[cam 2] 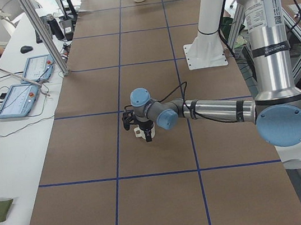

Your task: Left arm hands cup to right arm to dump lemon

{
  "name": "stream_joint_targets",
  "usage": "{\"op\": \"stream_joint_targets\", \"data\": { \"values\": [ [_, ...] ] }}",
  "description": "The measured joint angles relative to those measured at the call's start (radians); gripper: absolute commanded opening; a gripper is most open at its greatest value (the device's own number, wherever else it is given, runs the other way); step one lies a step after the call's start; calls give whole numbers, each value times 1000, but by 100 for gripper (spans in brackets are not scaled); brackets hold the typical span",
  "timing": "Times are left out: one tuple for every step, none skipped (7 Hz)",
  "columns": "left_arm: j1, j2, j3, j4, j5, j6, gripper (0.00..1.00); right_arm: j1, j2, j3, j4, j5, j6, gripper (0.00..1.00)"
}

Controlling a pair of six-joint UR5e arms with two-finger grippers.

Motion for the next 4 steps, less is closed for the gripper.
{"op": "stream_joint_targets", "data": {
  "values": [
    [1,-1,4,1,5,2,16,0,0,0,0,6,-1,100],
    [3,-2,8,3,11,3,0,0,-2,-1,0,24,-1,100],
    [5,-5,9,4,16,3,0,0,-4,-1,1,43,-2,100],
    [5,-14,8,4,15,-1,0,-1,-3,2,13,51,-2,100]
  ]
}}
